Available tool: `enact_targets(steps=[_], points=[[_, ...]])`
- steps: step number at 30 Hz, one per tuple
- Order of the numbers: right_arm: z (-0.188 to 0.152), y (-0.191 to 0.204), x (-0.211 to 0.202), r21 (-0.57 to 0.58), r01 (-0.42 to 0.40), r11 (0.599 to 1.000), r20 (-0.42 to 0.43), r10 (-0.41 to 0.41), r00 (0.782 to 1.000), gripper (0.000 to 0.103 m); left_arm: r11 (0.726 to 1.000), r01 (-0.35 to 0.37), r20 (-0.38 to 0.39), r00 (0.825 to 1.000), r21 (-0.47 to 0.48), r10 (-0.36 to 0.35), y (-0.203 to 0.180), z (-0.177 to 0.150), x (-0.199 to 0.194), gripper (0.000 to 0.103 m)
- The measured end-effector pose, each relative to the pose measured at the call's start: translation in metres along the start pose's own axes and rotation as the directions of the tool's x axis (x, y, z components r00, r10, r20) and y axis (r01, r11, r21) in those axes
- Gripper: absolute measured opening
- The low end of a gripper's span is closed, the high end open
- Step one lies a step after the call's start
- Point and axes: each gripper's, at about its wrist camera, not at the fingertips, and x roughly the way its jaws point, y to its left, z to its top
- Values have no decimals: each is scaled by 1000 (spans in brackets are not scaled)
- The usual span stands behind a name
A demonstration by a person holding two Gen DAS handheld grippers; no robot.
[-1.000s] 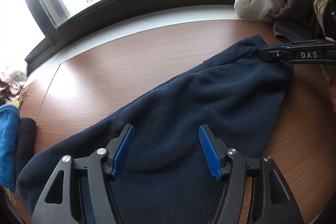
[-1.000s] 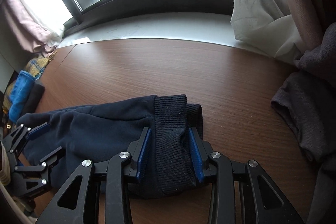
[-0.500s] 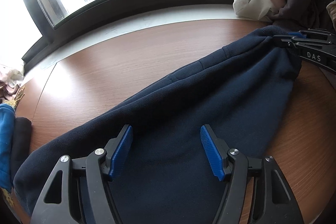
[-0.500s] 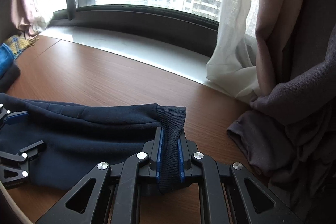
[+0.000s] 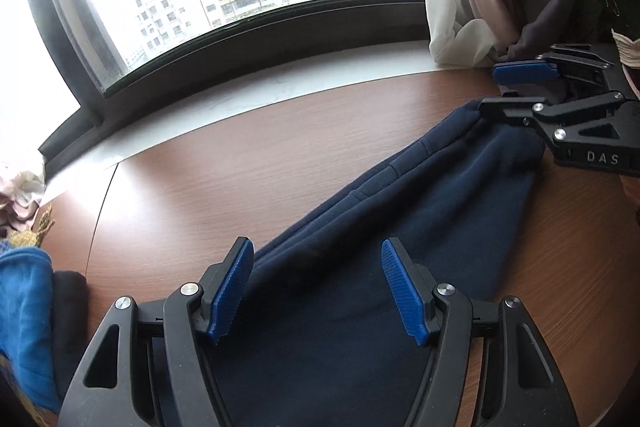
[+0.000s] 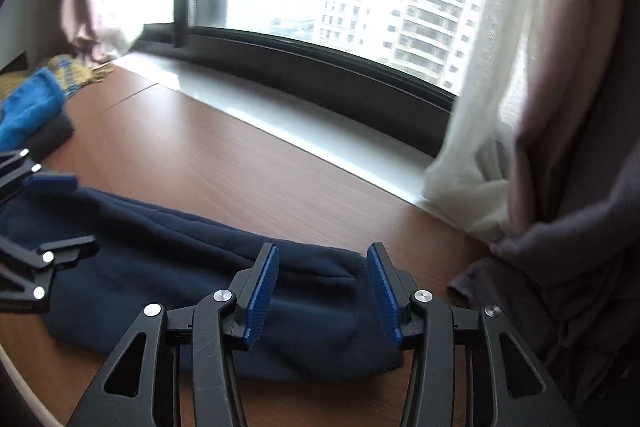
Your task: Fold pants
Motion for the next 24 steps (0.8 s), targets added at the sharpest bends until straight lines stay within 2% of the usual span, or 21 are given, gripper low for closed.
enact_targets(steps=[3,6,8,10,13,16,19,20,22,24], points=[[19,27,7,-132,-143,981,-42,138,989,46,997,63,-12,998,45,-62,14,5,1,66],[31,50,16,-247,-219,944,-79,206,975,46,986,144,-48,989,83,-141,20,9,5,63],[38,62,25,-297,-290,910,-129,263,956,46,977,172,-63,984,126,-165,22,11,8,60],[44,73,33,-334,-373,865,-187,328,926,46,967,188,-82,981,171,-176,21,13,12,60],[49,85,52,-354,-446,822,-268,367,891,46,953,230,-129,970,199,-208,22,16,24,57],[52,91,68,-370,-479,796,-323,373,870,46,942,279,-176,953,188,-247,26,21,38,54],[52,95,81,-384,-490,782,-366,359,859,46,935,318,-193,939,159,-286,33,27,48,52],[52,95,85,-382,-490,783,-375,354,857,46,930,340,-203,929,135,-310,35,29,53,52],[51,93,95,-351,-518,780,-405,372,835,46,920,384,-239,903,77,-357,41,30,63,49],[50,90,100,-326,-529,784,-420,381,824,46,912,409,-263,884,31,-387,45,28,70,41]])
